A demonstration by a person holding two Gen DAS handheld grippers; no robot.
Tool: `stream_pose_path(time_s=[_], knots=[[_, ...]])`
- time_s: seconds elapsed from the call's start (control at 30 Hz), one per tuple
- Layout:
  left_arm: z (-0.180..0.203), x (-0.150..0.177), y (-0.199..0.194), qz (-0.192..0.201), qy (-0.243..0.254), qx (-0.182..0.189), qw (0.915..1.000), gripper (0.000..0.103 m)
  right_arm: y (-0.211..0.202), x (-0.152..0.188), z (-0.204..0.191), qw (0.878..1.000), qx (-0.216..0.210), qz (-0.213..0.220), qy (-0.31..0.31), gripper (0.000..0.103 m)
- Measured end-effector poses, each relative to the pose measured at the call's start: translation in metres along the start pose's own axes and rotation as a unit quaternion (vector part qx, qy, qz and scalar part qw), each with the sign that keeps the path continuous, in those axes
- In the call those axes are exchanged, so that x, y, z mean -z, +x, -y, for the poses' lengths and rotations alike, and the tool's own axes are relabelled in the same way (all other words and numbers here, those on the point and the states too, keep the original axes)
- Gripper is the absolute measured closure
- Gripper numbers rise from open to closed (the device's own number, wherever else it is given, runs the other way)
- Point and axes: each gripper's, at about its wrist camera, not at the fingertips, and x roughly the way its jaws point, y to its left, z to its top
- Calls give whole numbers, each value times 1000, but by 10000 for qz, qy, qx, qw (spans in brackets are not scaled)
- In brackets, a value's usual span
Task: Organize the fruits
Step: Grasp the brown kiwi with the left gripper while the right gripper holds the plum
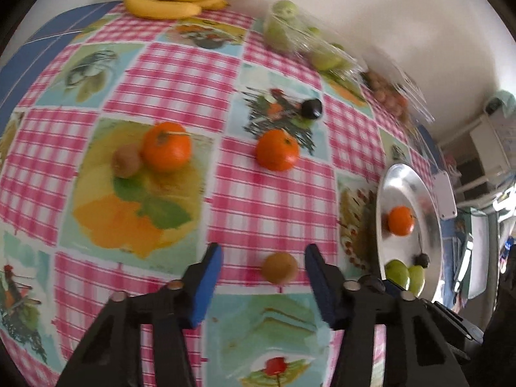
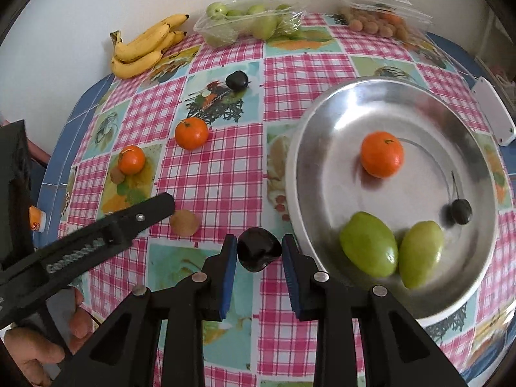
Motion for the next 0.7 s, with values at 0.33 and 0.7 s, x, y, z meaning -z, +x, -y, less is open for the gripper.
stream_pose_path(time_s=[0.33,0.7], knots=[[14,8,9,-88,265,-34,9996,75,-9,6,5,10000,-52,82,5,74],[15,8,17,-142,211,40,9997,73,-12,8,10,9998,-137,109,82,74]])
